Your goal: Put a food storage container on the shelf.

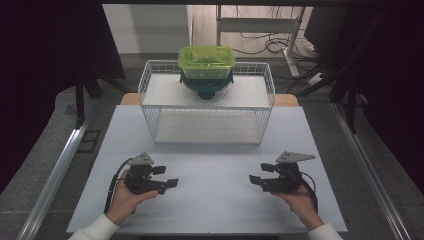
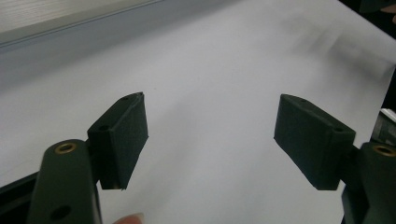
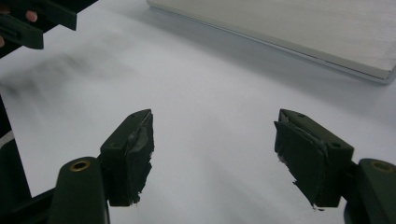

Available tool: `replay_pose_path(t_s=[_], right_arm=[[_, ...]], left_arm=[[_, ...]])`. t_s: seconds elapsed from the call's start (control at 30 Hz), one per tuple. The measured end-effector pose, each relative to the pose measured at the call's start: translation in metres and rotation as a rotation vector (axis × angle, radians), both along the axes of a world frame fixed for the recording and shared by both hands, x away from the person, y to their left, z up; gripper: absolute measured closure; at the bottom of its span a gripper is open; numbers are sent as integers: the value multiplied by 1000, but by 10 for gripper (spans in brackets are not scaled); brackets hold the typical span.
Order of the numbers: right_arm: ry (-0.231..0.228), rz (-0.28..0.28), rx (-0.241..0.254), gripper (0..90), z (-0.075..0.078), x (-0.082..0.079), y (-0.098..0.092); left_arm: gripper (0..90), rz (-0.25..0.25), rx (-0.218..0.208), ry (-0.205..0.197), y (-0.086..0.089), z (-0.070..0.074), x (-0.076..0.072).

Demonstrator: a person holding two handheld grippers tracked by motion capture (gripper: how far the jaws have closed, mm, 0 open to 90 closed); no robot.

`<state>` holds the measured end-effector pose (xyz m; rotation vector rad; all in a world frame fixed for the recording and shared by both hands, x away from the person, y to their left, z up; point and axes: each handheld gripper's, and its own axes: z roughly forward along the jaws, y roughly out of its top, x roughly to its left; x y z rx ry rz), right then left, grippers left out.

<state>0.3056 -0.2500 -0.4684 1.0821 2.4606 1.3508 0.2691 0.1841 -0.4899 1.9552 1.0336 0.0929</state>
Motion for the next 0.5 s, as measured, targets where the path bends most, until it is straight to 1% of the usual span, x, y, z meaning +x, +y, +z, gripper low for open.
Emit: replay_pose_path(t_s=[0.13,0.2,0.3,0.5], right_arm=[[-20,-7,16,281,4,0,-2],[-15,-18,25,278,4,0,-4],[-26,-23,24,262,4,0,-5],[-29,-30,14,234,4,-1,-7]], left_arm=[[256,7,7,3,2,-3,0],[257,15,0,-1,2,-2,0],[257,17,-4,0,3,-2,1],[256,18,-8,10,3,-4,5]])
